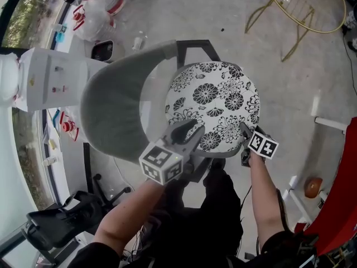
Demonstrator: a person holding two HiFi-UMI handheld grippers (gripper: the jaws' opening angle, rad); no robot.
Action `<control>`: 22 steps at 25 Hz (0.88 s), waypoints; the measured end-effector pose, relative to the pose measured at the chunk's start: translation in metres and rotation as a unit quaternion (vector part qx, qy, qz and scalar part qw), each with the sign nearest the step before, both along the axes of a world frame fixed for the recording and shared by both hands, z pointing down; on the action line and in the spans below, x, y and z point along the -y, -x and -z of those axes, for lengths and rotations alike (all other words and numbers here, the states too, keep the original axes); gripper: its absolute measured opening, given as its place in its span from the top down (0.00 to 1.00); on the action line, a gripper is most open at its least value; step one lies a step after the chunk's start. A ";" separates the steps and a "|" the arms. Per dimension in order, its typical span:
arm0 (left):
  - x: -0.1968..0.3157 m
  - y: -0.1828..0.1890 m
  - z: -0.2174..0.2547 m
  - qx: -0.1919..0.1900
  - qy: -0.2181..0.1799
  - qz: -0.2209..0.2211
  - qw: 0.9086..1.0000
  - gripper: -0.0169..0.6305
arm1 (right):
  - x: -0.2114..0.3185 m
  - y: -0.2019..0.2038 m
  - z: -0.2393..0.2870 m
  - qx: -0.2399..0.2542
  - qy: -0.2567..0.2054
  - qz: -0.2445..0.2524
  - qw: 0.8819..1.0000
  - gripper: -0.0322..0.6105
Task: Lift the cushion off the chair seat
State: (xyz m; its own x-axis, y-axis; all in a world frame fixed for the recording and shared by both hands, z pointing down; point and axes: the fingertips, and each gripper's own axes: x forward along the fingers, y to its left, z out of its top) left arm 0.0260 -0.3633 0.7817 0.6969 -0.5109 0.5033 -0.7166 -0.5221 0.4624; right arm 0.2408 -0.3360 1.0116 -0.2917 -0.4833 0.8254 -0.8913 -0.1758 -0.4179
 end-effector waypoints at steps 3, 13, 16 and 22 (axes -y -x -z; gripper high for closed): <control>-0.001 0.001 0.008 0.011 -0.031 -0.010 0.999 0.82 | -0.001 0.004 0.001 0.026 -0.009 -0.006 1.000 0.44; -0.003 0.011 0.043 -0.008 -0.038 0.014 0.999 0.82 | -0.002 0.008 0.027 -0.045 -0.007 0.025 0.999 0.65; -0.008 0.014 0.056 -0.014 -0.037 0.016 0.999 0.86 | -0.001 0.013 0.038 -0.042 -0.009 0.033 0.999 0.71; -0.015 0.023 0.084 -0.002 -0.049 0.028 0.998 0.88 | 0.002 0.023 0.068 -0.040 -0.015 0.051 0.998 0.79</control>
State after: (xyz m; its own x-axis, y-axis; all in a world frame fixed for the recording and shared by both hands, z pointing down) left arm 0.0028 -0.3482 0.6978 0.6680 -0.5959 0.4458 -0.7440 -0.5238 0.4148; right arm 0.2181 -0.3381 0.9431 -0.2750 -0.4793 0.8334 -0.9343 -0.0711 -0.3492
